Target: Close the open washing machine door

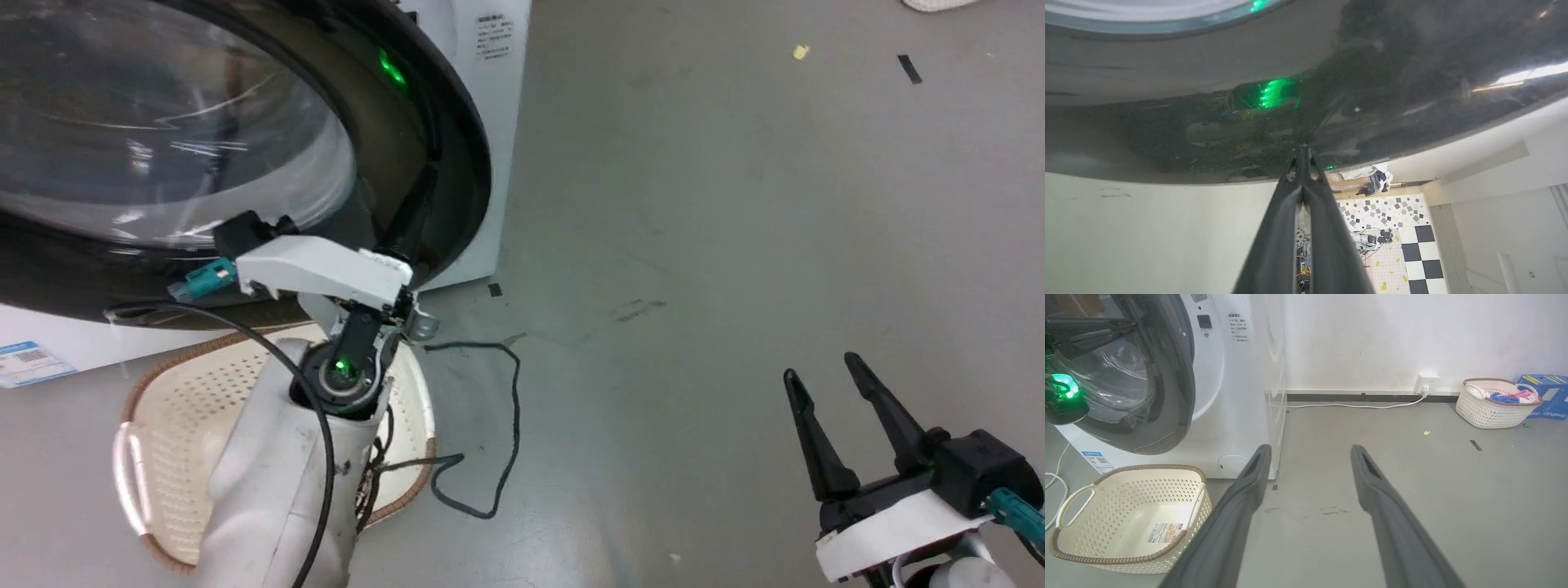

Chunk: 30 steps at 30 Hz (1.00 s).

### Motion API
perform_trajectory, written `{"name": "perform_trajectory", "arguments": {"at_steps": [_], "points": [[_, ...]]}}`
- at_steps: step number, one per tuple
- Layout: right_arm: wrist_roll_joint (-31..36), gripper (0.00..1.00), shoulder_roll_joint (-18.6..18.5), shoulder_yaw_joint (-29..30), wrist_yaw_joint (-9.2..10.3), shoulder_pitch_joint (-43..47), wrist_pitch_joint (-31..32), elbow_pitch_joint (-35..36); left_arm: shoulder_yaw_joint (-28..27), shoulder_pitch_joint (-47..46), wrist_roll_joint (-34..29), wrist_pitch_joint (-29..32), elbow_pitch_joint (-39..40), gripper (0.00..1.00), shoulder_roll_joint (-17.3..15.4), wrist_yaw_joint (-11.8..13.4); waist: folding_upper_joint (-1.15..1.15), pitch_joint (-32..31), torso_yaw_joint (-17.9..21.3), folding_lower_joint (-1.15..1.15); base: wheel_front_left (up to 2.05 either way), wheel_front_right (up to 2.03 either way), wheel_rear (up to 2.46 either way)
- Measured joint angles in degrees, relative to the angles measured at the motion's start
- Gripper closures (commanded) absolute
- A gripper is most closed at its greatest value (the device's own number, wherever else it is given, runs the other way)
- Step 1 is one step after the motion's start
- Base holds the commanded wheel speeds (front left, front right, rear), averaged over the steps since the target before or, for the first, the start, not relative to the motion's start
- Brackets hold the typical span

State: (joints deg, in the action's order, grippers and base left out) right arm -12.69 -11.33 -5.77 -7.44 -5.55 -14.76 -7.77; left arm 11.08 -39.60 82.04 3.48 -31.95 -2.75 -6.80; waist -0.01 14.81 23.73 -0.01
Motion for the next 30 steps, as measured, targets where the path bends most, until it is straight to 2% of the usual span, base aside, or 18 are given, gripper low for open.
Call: {"name": "perform_trajectory", "arguments": {"at_steps": [3,6,7,8,9,10,13,16,18,21,24,27,30], "points": [[0.01,0.0,0.01,-0.15,0.0,0.1,0.01,0.05,2.21,0.02,1.87,-0.52,-1.25,1.0,-0.03,-0.27,0.0,-0.91,-1.38,0.0,0.0,0.0,0.0],[0.03,0.0,-0.08,0.03,0.0,0.6,0.0,0.23,4.76,1.71,2.22,-1.03,1.24,1.0,-0.01,-0.43,0.0,-2.19,-3.3,0.01,0.0,0.0,0.0],[0.03,0.0,-0.15,0.04,0.0,0.87,0.01,0.34,5.49,3.2,2.01,-1.11,2.49,0.96,-0.03,-0.43,0.0,-2.71,-4.04,0.01,0.0,0.0,0.0],[0.11,0.0,-0.21,0.1,0.0,1.22,0.0,0.46,6.38,5.06,1.6,-1.25,3.86,0.6,-0.18,-0.43,0.0,-3.26,-4.79,0.01,0.0,0.0,0.0],[0.18,0.0,-0.32,0.23,0.0,1.61,0.0,0.58,7.27,7.26,1.07,-1.58,5.28,0.07,-0.58,-0.43,0.0,-3.84,-5.58,0.01,0.0,0.0,0.0],[0.2,0.0,-0.38,0.35,0.0,2.09,0.01,0.68,8.61,9.64,0.25,-1.48,7.26,0.0,-1.37,-0.43,0.0,-4.47,-6.43,0.01,0.0,0.0,0.0],[0.69,0.0,-0.68,0.9,0.0,3.63,0.01,1.14,12.41,16.75,-2.37,-1.93,14.18,0.0,-4.83,-0.43,0.0,-6.35,-9.19,0.02,0.0,0.0,0.0],[1.21,0.0,-0.96,1.15,0.0,5.12,0.0,1.7,14.59,22.41,-7.5,-6.53,19.27,0.0,-9.59,-0.43,0.0,-8.22,-12.23,0.02,0.0,0.0,0.0],[1.43,0.0,-1.08,1.51,0.0,5.96,0.0,2.27,14.58,25.21,-11.99,-11.85,21.0,0.0,-12.74,-0.43,0.0,-9.42,-14.31,0.02,0.0,0.0,0.0],[1.76,0.0,-1.35,1.45,0.0,6.88,0.0,3.04,12.22,28.28,-20.69,-17.57,21.49,0.0,-15.35,0.38,0.0,-11.13,-17.36,0.02,0.0,0.0,0.0],[2.16,0.0,-1.42,0.87,0.0,7.42,0.0,3.74,8.23,30.83,-34.63,-18.17,23.96,0.0,-16.24,4.26,0.0,-12.75,-20.02,0.02,0.0,0.0,0.0],[2.26,0.0,-1.4,0.62,0.0,7.51,0.0,4.15,4.19,33.73,-48.59,-18.23,28.37,0.0,-15.02,7.64,0.0,-13.97,-22.3,0.02,0.0,0.0,0.0],[2.63,0.0,-1.37,0.3,0.0,7.67,0.0,4.15,3.02,37.38,-58.85,-18.23,30.19,0.0,-13.36,10.35,0.0,-14.92,-23.98,0.02,0.0,0.0,0.0]]}}
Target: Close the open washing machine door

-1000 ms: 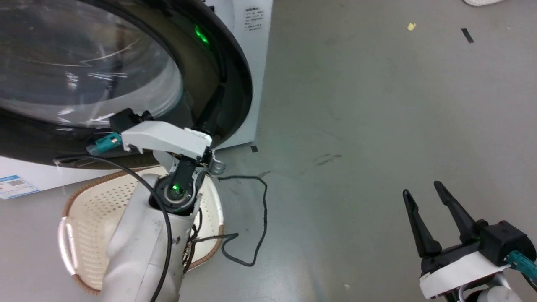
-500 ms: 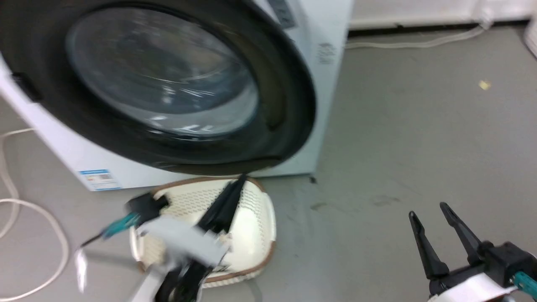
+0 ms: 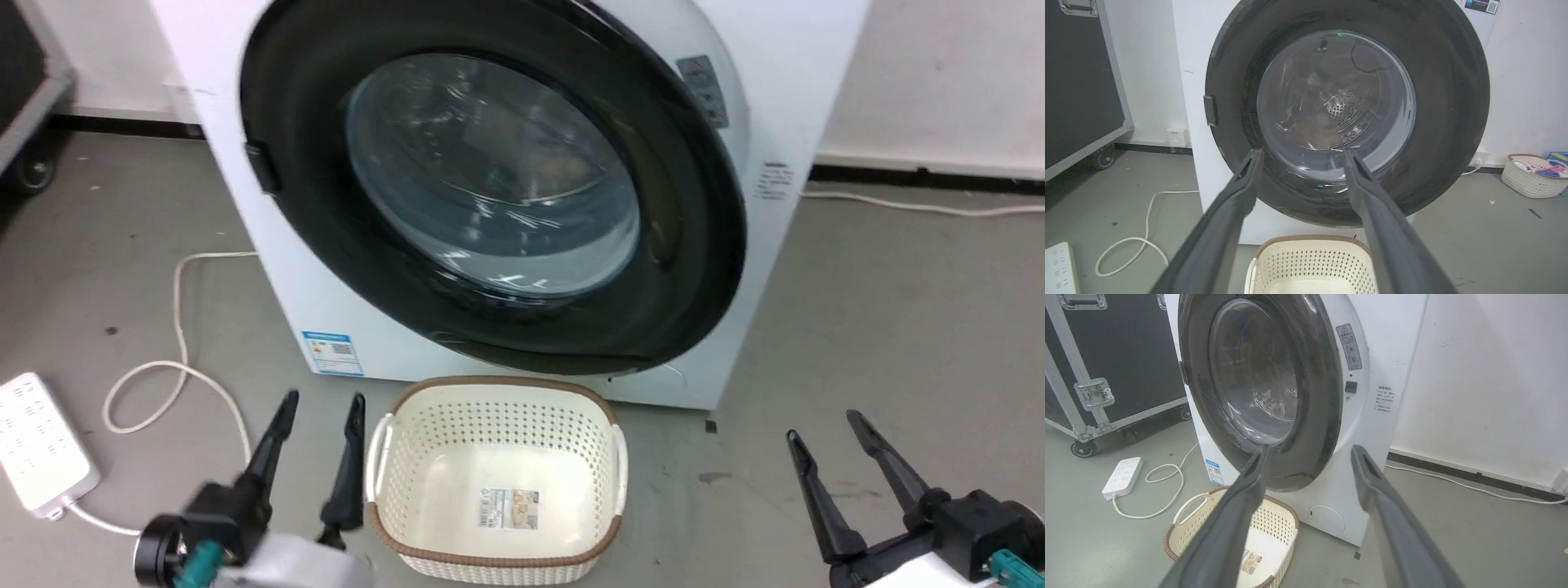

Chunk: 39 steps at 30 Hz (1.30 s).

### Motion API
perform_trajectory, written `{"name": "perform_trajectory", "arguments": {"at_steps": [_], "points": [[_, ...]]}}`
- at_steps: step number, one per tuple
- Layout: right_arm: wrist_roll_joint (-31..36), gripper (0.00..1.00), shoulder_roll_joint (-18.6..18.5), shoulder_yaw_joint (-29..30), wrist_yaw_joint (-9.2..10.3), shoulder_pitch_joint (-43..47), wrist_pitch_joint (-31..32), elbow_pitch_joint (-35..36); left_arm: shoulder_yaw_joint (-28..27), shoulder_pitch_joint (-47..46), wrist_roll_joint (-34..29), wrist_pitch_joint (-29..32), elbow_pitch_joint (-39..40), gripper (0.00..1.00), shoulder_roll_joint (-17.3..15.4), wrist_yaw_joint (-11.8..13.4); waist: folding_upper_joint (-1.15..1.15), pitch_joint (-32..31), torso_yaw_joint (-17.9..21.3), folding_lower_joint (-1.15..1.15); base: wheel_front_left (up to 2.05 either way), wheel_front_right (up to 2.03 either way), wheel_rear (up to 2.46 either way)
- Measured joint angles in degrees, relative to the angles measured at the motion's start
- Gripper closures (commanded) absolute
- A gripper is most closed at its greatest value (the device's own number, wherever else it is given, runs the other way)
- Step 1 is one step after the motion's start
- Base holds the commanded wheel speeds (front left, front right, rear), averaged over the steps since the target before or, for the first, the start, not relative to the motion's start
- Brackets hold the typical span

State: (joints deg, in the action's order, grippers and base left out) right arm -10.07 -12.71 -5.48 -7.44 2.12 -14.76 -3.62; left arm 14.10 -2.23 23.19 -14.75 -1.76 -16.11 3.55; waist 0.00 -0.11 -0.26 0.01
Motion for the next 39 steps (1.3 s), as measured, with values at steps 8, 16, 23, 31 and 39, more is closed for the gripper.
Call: {"name": "perform_trajectory", "arguments": {"at_steps": [8,16,23,31,39], "points": [[0.05,0.0,-0.07,-1.58,0.0,0.04,0.0,0.01,-2.2,4.72,-12.87,0.0,3.53,0.0,3.28,3.12,0.0,-0.36,-1.82,-0.01,0.0,0.0,0.0],[-5.06,1.0,-6.02,-7.76,-0.01,-3.99,0.02,3.1,-1.11,3.01,-16.53,0.0,3.49,0.0,7.4,0.97,0.0,4.02,-5.58,-0.01,0.0,0.0,0.0],[-10.11,1.0,-15.81,-10.8,0.0,-15.2,2.9,2.65,0.01,-0.07,-17.55,0.0,2.78,0.0,10.32,0.37,0.0,9.89,-10.03,-0.02,0.0,0.0,0.0],[-18.44,1.0,-24.65,-12.5,0.0,-31.77,7.59,-6.26,0.81,-2.1,-17.58,0.0,3.93,0.0,12.29,0.65,0.0,17.42,-16.48,-0.03,0.0,0.0,0.0],[-21.69,1.0,-26.91,-10.8,-0.15,-41.6,10.4,-16.88,1.27,-3.43,-17.52,0.0,4.93,0.0,13.03,1.41,0.0,20.7,-19.66,-0.02,0.0,0.0,0.0]]}}
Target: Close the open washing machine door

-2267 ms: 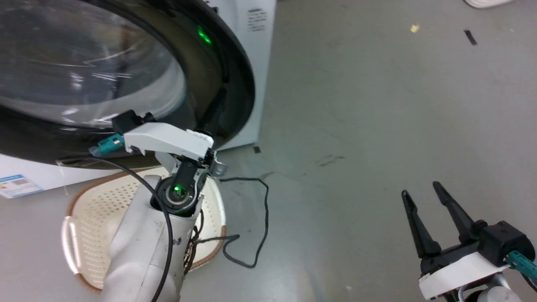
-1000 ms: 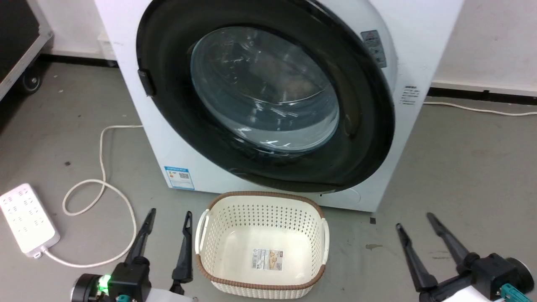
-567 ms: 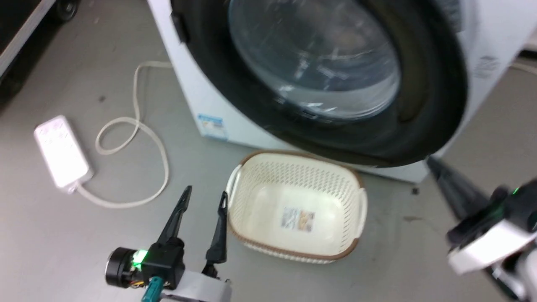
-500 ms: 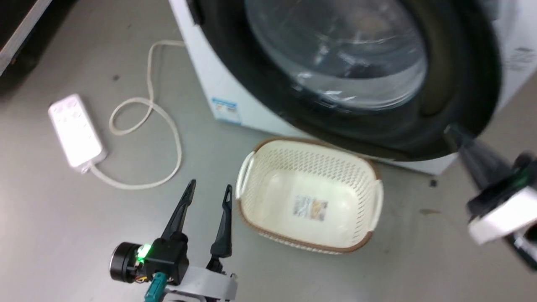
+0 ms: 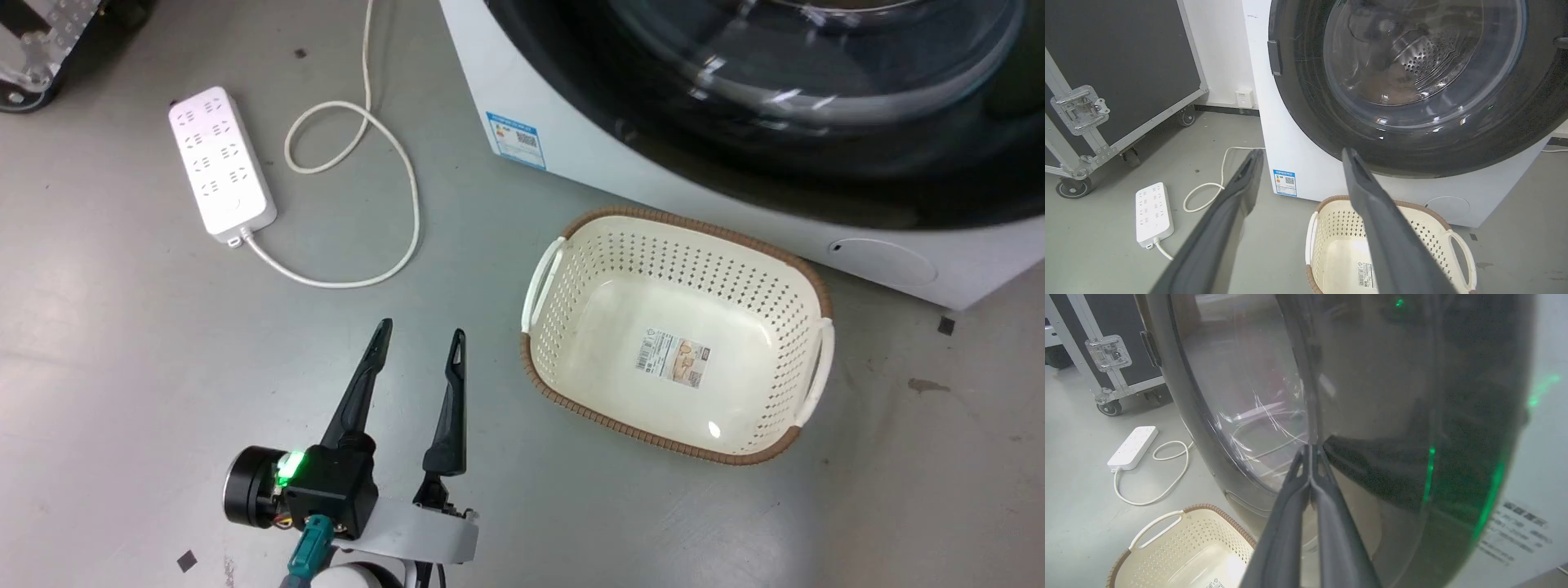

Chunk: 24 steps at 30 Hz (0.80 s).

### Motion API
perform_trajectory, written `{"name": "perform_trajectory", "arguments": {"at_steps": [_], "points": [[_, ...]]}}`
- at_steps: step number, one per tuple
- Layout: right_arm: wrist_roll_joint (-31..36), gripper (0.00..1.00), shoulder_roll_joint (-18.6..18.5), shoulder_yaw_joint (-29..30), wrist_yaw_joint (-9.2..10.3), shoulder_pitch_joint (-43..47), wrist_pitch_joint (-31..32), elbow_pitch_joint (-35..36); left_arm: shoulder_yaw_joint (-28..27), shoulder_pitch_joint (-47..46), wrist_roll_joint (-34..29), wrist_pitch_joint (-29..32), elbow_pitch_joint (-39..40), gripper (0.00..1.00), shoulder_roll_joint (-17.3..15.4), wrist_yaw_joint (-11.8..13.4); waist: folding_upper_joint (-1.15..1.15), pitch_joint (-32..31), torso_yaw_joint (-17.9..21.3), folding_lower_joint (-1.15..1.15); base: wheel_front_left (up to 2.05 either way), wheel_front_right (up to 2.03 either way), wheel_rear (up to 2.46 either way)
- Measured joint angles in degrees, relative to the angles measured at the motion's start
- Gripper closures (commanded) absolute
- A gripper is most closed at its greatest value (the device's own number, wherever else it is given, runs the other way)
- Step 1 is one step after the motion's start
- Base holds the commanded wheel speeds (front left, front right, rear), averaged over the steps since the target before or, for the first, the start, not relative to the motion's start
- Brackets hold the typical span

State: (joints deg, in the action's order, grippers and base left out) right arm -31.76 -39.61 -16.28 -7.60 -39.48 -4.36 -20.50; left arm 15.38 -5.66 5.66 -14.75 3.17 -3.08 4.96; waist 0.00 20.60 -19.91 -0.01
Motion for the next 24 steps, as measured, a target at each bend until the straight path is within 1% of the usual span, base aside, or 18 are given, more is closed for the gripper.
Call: {"name": "perform_trajectory", "arguments": {"at_steps": [5,6,13,17,18,19,20,24], "points": [[0.89,1.0,0.11,1.58,-0.08,-5.06,1.15,-6.92,0.2,-0.08,0.12,0.0,-0.02,0.0,0.05,0.47,0.0,0.74,-0.35,0.0,0.0,0.0,0.0],[1.18,1.0,0.54,2.19,-0.46,-5.85,1.13,-8.13,0.19,-0.12,0.12,0.0,-0.03,0.0,0.07,0.59,0.0,0.81,-0.3,0.01,0.0,0.0,0.0],[3.67,1.0,4.43,2.25,-0.86,-8.71,-0.86,-14.37,0.52,-0.99,0.13,0.0,-0.46,0.0,0.13,1.51,0.0,0.48,0.53,0.01,0.0,0.0,0.0],[3.37,1.0,5.38,1.77,-0.64,-8.61,-3.11,-16.22,0.02,-1.13,0.12,0.0,-1.02,0.0,0.16,1.43,0.0,-1.36,1.23,0.01,0.0,0.0,0.0],[3.28,0.73,5.43,1.37,-0.44,-8.42,-3.94,-16.23,-0.26,-1.12,0.12,0.0,-1.18,0.0,0.16,1.32,0.0,-1.97,1.47,0.01,0.0,0.0,0.0],[3.21,0.21,5.46,1.05,-0.4,-8.06,-5.0,-16.13,-0.64,-1.1,0.13,0.0,-1.37,0.0,0.18,1.05,0.0,-2.59,1.73,0.01,0.0,0.0,0.0],[3.11,0.0,5.55,0.85,-0.32,-7.46,-5.99,-15.95,-1.09,-1.07,0.14,0.0,-1.59,0.0,0.18,0.8,0.0,-3.27,2.02,0.01,0.0,0.0,0.0],[3.0,0.0,6.9,0.44,0.05,-1.75,-8.89,-14.34,-2.81,-0.18,0.54,0.0,-2.55,0.0,0.18,-0.46,0.0,-6.55,3.53,0.01,0.0,0.0,0.0]]}}
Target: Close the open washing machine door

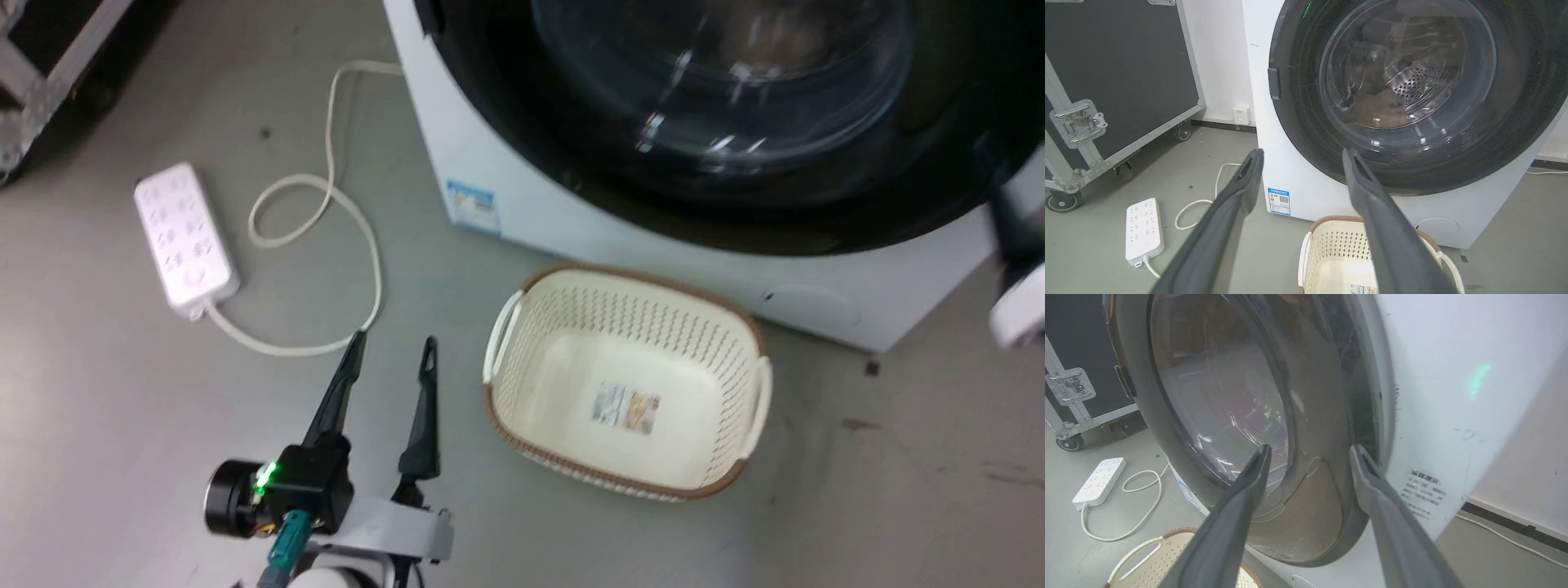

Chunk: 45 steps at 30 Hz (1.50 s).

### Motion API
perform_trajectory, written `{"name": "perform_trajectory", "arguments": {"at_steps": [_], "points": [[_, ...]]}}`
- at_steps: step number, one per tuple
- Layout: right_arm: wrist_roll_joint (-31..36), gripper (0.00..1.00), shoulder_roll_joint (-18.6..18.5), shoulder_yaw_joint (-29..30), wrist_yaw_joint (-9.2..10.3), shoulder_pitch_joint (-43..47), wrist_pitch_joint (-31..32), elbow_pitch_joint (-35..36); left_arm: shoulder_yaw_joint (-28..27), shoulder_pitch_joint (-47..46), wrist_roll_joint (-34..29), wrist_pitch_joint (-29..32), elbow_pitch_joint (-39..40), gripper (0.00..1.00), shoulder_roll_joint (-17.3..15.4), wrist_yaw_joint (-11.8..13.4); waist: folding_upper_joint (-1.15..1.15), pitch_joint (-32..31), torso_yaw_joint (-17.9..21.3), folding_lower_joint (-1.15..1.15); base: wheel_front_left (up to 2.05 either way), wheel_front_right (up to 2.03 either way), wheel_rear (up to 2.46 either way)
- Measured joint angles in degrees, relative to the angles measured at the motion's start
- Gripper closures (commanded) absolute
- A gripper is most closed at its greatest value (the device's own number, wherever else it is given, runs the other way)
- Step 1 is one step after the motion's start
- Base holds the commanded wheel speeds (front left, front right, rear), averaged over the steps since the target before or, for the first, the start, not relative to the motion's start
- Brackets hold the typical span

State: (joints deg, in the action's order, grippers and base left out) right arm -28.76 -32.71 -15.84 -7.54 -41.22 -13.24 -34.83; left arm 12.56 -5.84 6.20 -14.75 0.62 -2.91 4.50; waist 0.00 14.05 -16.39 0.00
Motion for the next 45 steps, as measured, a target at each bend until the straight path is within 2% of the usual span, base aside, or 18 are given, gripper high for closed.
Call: {"name": "perform_trajectory", "arguments": {"at_steps": [4,8,17,18,25,33,34,45], "points": [[2.2,0.0,2.87,0.89,0.0,7.78,-1.05,4.31,-1.63,1.73,0.54,0.0,-1.32,0.0,-0.21,-1.3,0.0,-3.69,2.04,0.01,0.0,0.0,0.0],[7.15,0.0,7.11,4.6,0.0,15.49,-1.47,9.81,-3.56,3.66,1.08,0.0,-2.03,0.0,-0.63,-2.67,0.0,-7.17,4.91,0.01,0.0,0.0,0.0],[18.39,0.0,19.78,14.52,0.0,32.92,-1.51,24.98,-6.11,7.67,1.03,0.0,-3.57,0.0,-1.41,-4.68,0.0,-12.71,12.75,0.01,0.0,0.0,0.0],[19.97,0.0,22.96,18.02,0.01,37.18,-1.51,29.74,-6.27,7.72,1.03,0.0,-3.65,0.0,-1.34,-4.77,0.0,-13.75,14.66,0.01,0.0,0.0,0.0],[24.04,0.0,27.18,21.0,0.01,43.69,-1.51,33.6,-6.66,8.2,1.3,0.0,-5.16,0.0,-0.97,-5.67,0.0,-14.48,16.89,0.0,0.0,0.0,0.0],[25.7,0.0,28.0,20.49,0.01,44.39,-1.51,32.26,-7.38,8.3,1.82,0.0,-7.72,0.0,-0.49,-5.78,0.0,-14.29,18.0,0.0,0.0,0.0,0.0],[25.7,1.0,28.02,20.5,0.01,44.39,-1.51,32.15,-7.37,8.29,1.53,0.0,-7.71,1.0,-0.46,-5.77,0.0,-14.27,18.04,0.0,0.0,0.0,0.0],[25.7,1.0,28.03,20.34,0.01,44.34,-0.63,32.11,-7.59,8.27,0.93,0.86,-7.45,1.0,-0.37,-5.69,0.0,-14.25,17.96,0.0,0.0,0.0,0.0]]}}
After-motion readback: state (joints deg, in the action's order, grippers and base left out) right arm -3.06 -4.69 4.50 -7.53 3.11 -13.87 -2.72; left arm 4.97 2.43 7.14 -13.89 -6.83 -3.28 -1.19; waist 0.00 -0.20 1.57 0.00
